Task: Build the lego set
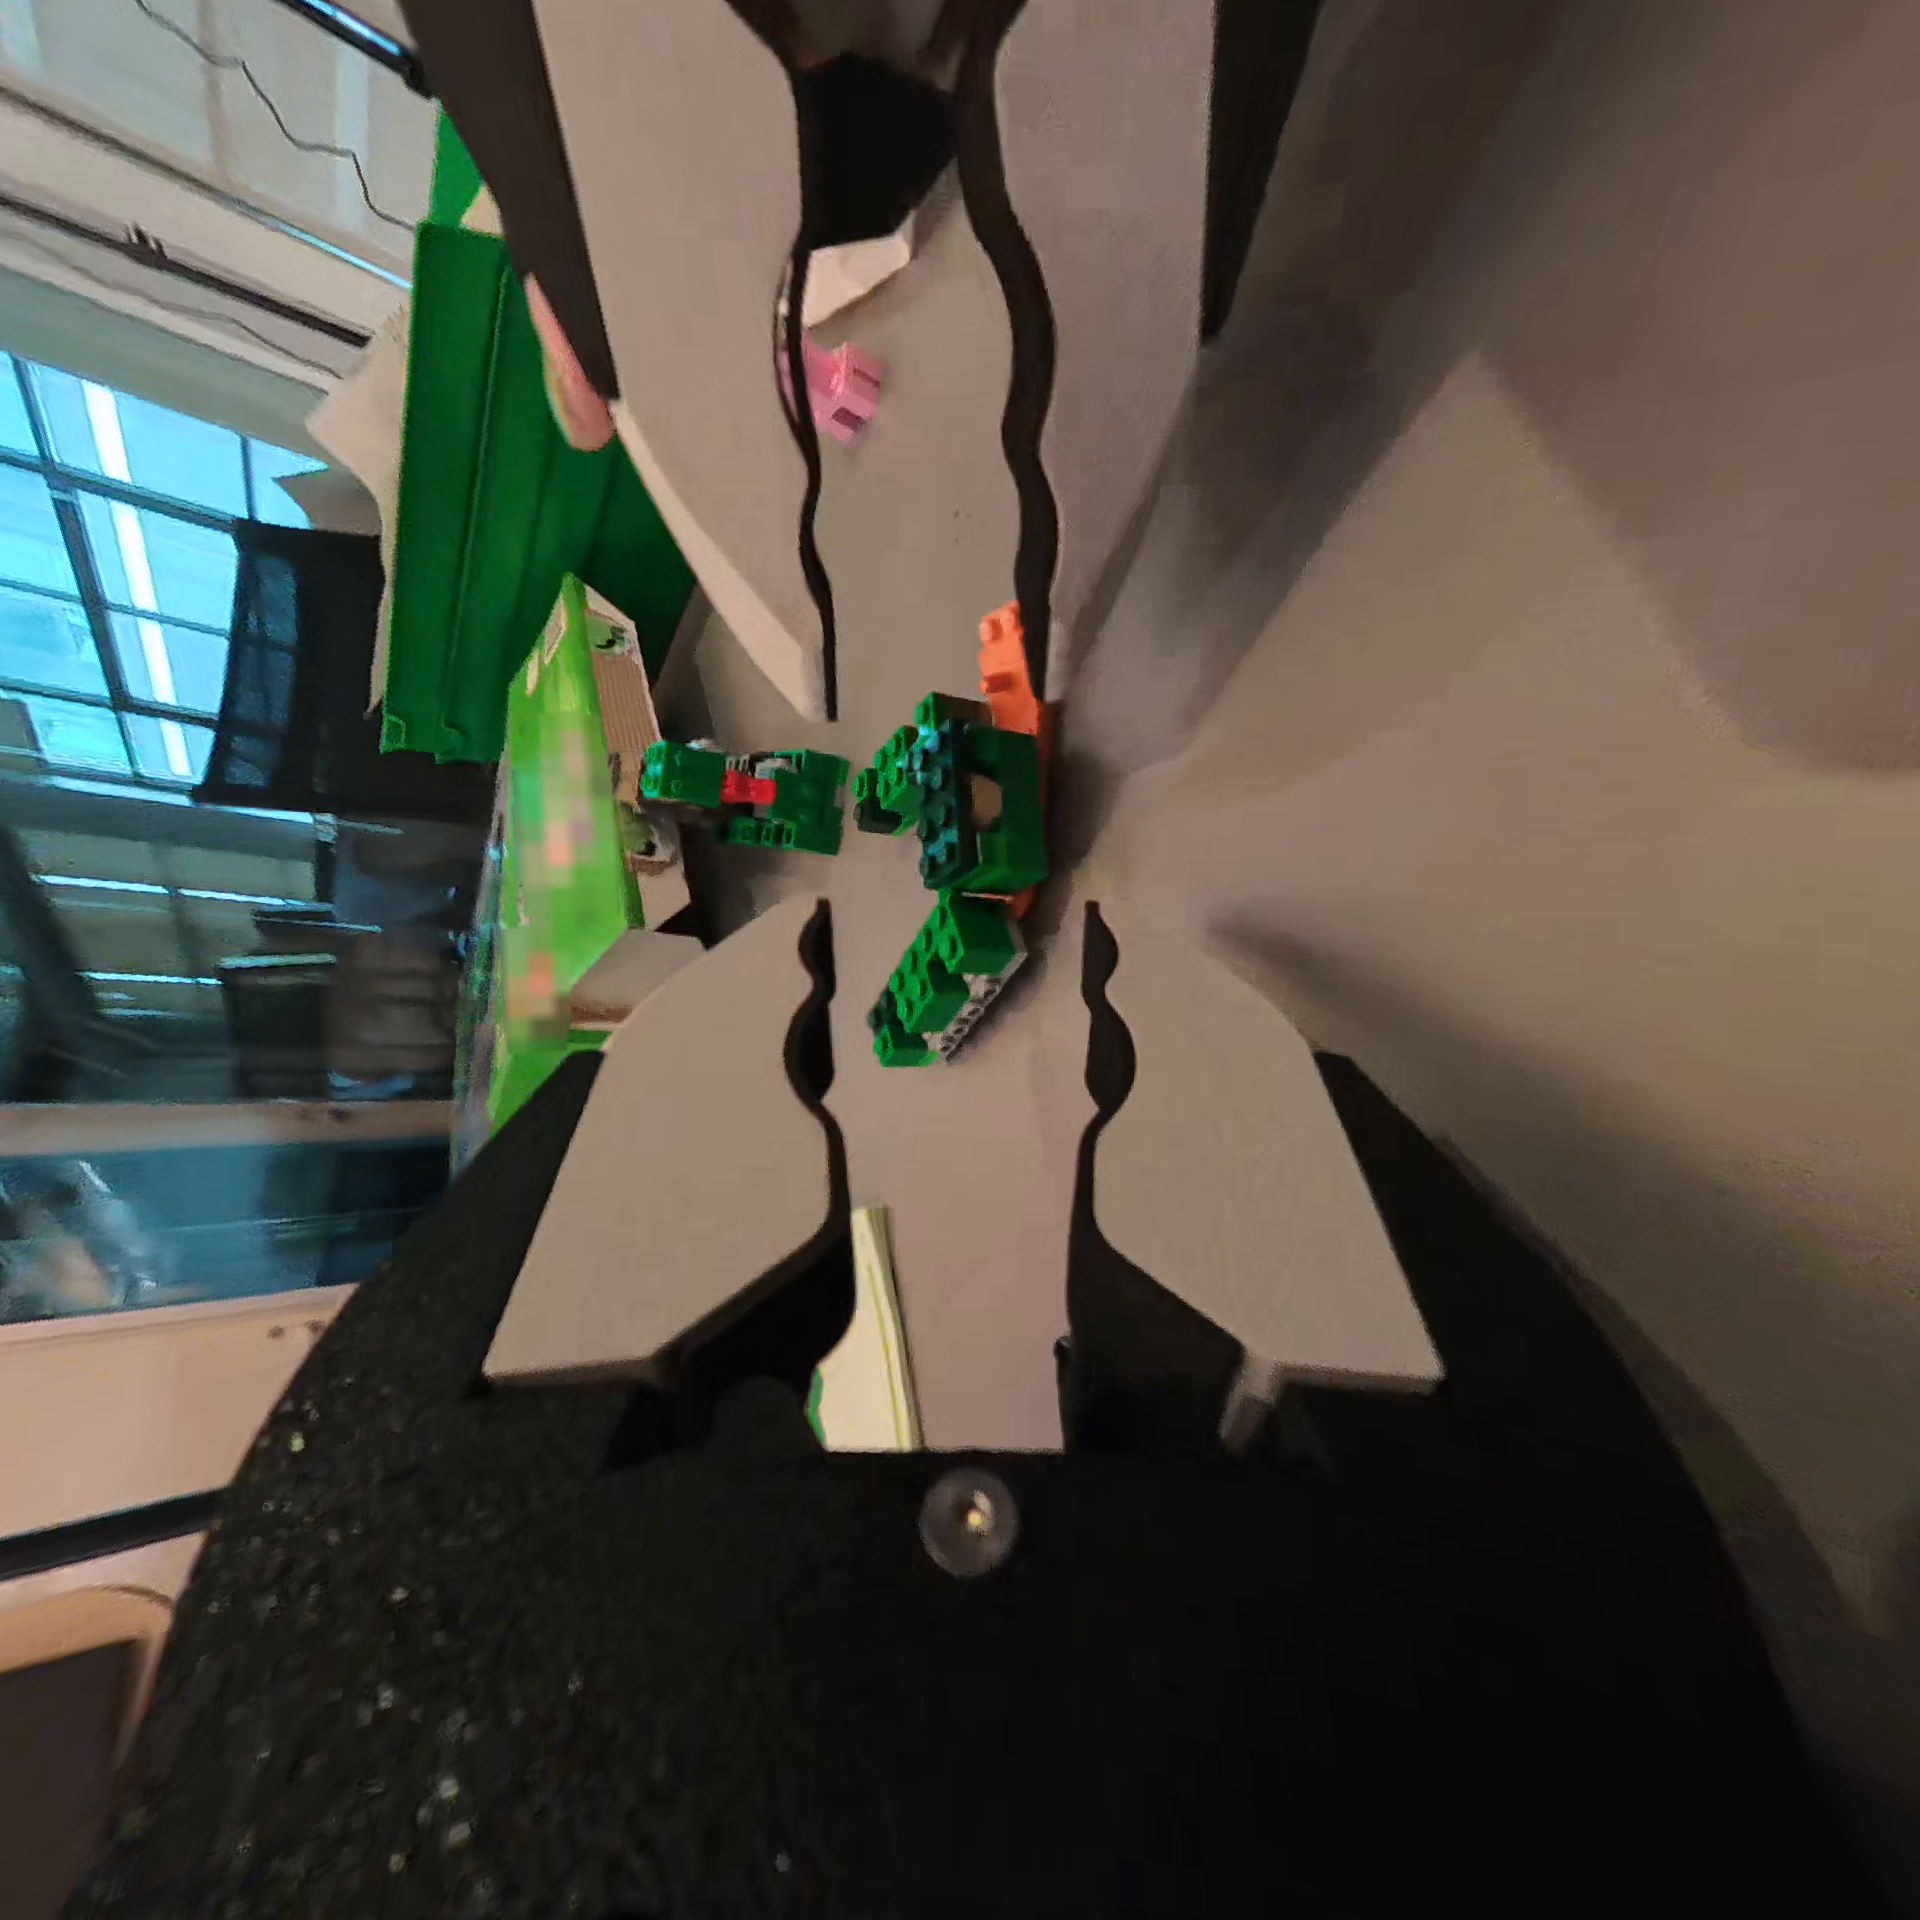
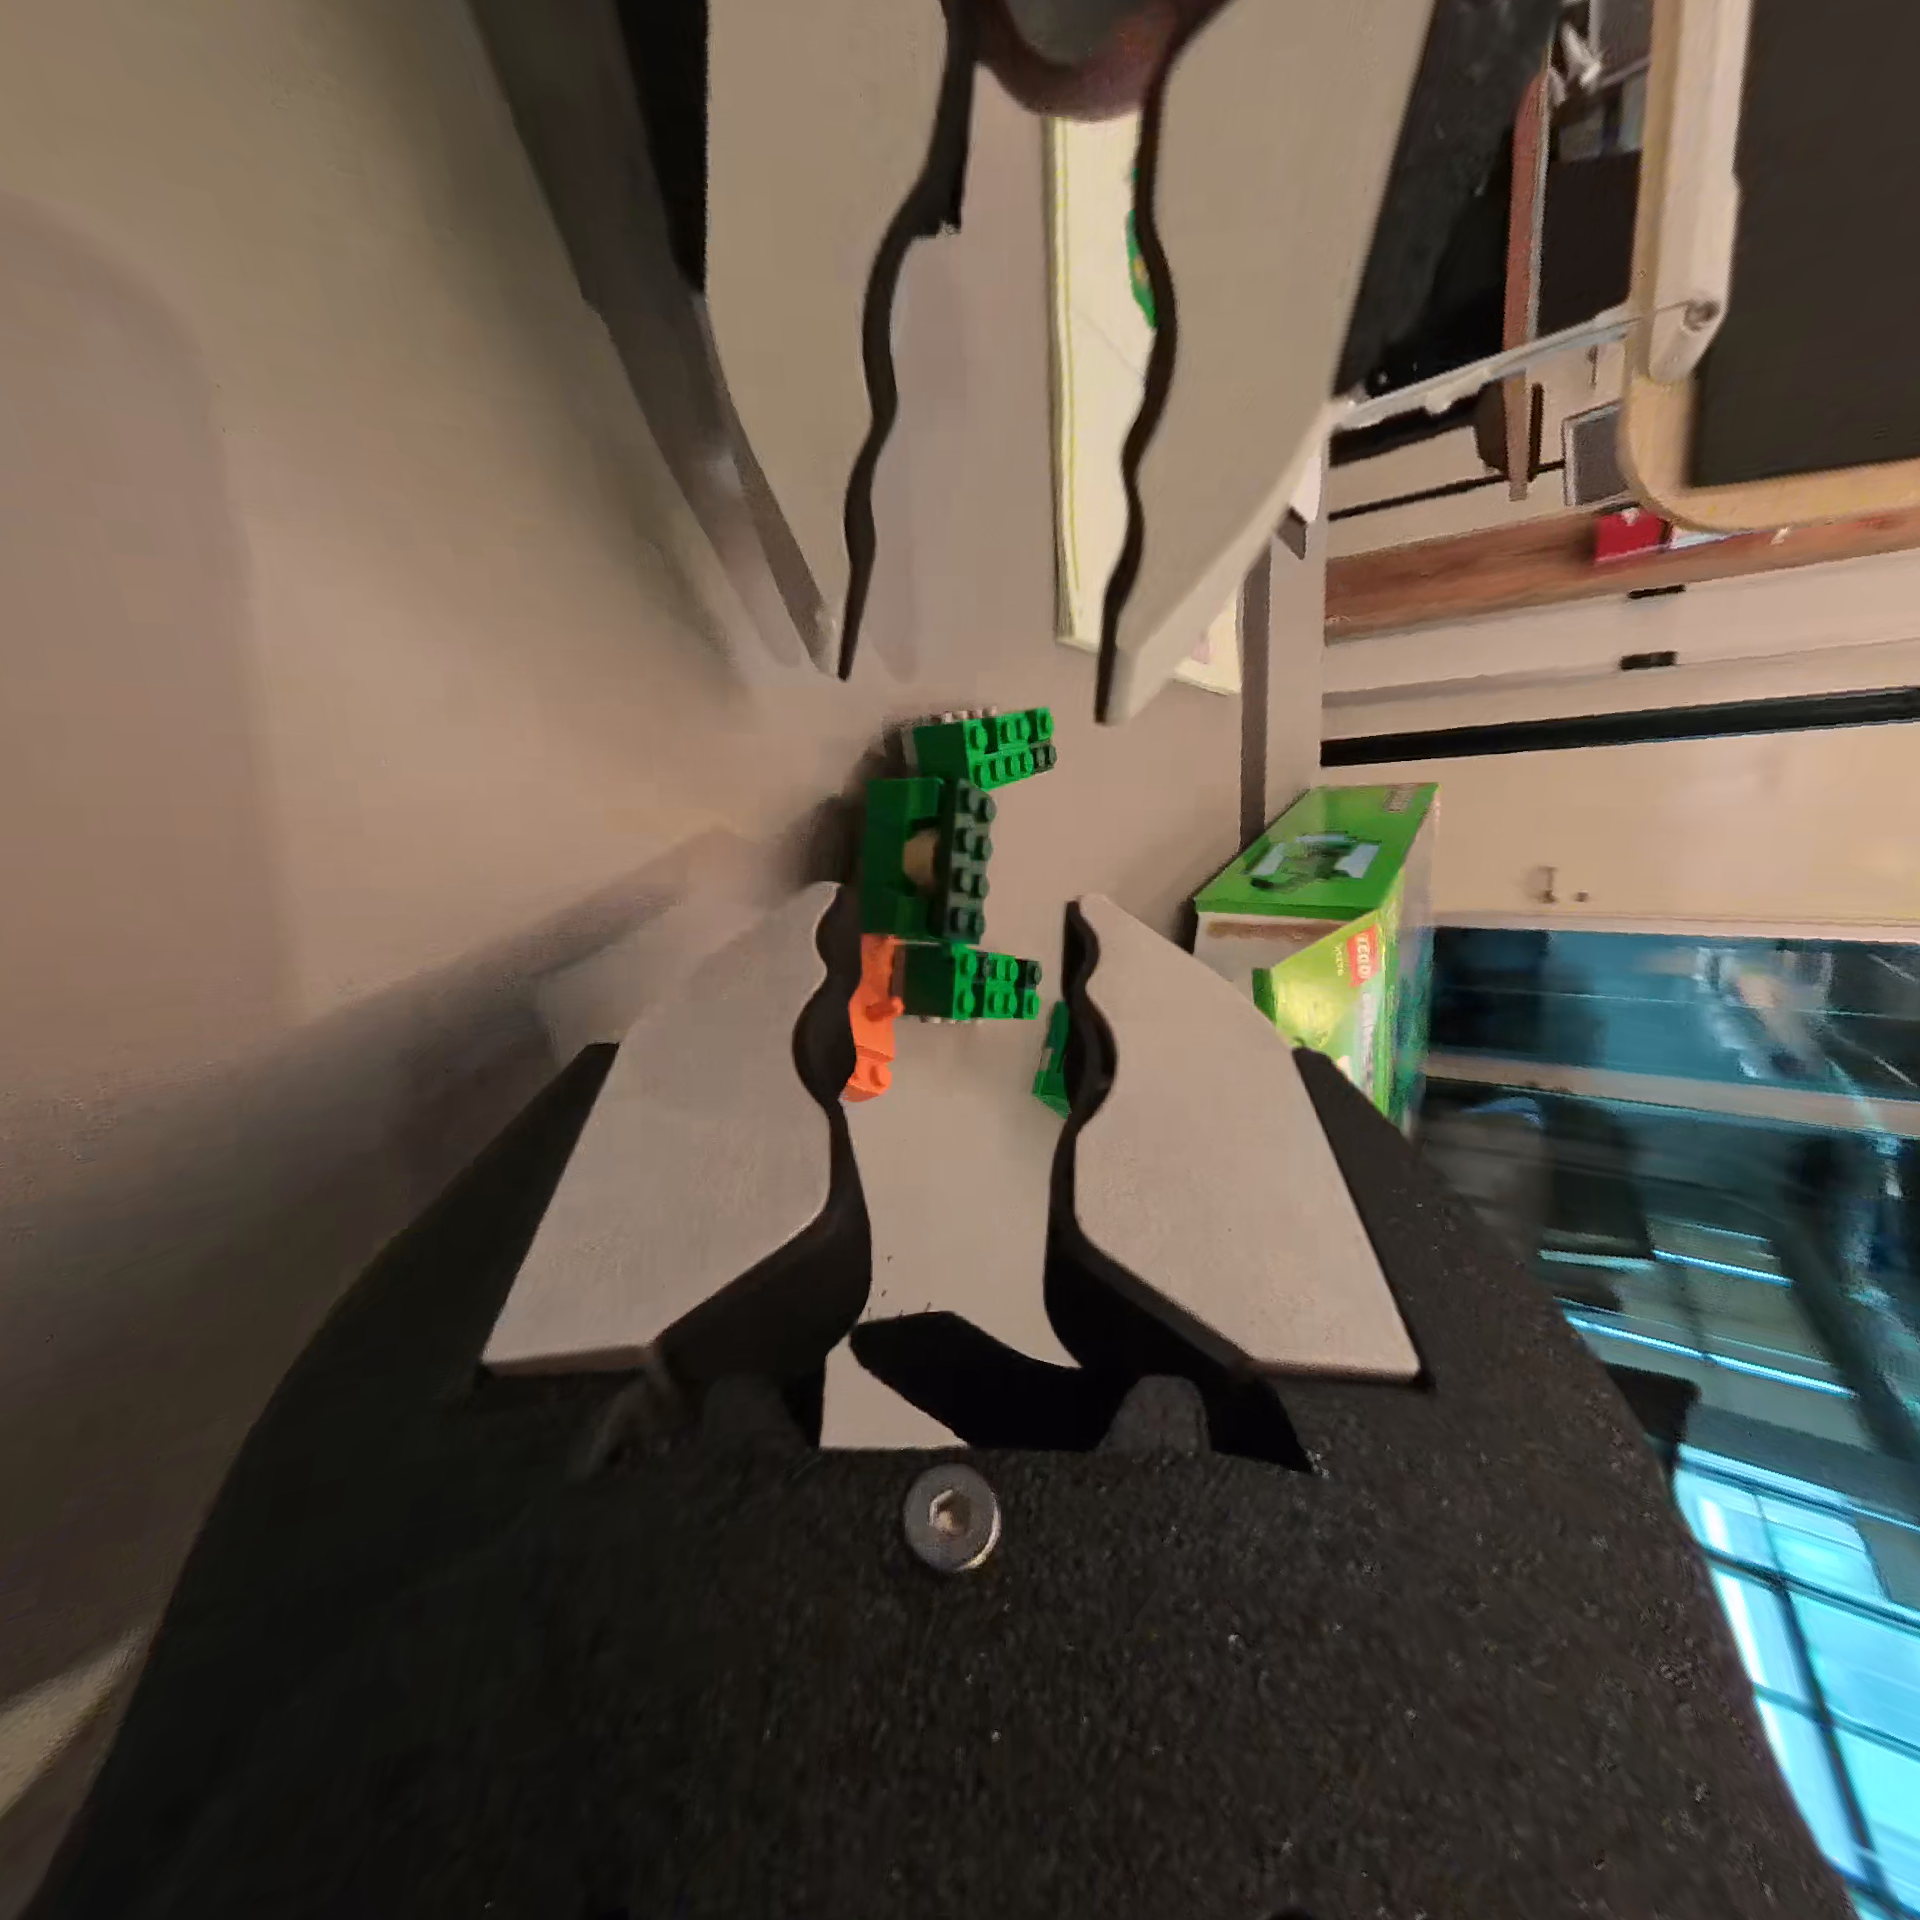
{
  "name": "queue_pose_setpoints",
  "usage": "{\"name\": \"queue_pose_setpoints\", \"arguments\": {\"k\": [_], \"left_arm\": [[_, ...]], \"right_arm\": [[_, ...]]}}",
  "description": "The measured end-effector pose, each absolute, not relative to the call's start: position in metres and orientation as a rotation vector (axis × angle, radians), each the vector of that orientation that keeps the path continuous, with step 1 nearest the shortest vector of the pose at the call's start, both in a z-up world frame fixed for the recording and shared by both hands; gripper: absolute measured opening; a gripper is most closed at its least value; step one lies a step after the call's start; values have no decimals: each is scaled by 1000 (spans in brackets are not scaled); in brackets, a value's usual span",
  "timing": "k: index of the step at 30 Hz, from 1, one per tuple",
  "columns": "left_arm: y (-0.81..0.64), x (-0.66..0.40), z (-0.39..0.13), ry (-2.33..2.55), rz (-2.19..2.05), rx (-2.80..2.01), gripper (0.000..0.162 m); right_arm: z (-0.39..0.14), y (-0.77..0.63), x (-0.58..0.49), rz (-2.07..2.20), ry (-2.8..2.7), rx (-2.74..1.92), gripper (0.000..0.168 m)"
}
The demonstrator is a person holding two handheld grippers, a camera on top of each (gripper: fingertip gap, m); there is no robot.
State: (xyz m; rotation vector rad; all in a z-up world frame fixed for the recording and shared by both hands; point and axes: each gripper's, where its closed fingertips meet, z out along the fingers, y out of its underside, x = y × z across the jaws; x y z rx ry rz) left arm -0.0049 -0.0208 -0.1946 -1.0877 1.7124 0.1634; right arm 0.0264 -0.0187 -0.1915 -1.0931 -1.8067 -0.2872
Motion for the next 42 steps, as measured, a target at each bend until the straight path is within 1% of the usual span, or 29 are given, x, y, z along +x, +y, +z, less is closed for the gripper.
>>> {"name": "queue_pose_setpoints", "arguments": {"k": [3, 9, 18, 20, 23, 25, 26, 29, 36, 39, 42], "left_arm": [[-18, 0, -200, 1763, 197, -1044, 47], [-15, 7, -207, 1844, 198, -998, 45], [-12, 14, -214, 1911, 225, -931, 28], [-12, 16, -214, 1913, 222, -931, 28], [-11, 18, -214, 1904, 201, -948, 25], [-10, 19, -211, 1877, 189, -953, 17], [-10, 19, -211, 1874, 180, -956, 16], [-10, 19, -211, 1866, 146, -977, 16], [-13, 10, -208, 1859, 25, -1101, 32], [-17, 13, -203, 1837, -94, -1168, 29], [-19, 14, -206, 1861, -115, -1200, 26]], "right_arm": [[-199, -18, 23, -347, -1823, -1090, 40], [-208, -11, 23, -442, -1902, -1054, 38], [-214, -7, 24, -523, -1947, -994, 25], [-212, -5, 24, -528, -1935, -981, 19], [-211, -4, 23, -508, -1929, -990, 17], [-210, -5, 23, -492, -1927, -999, 15], [-210, -5, 22, -488, -1930, -998, 15], [-210, -5, 22, -480, -1941, -1009, 14], [-210, -4, 22, -434, -1954, -1059, 14], [-210, -3, 22, -408, -1967, -1098, 14], [-209, -3, 22, -379, -1977, -1133, 13]]}}
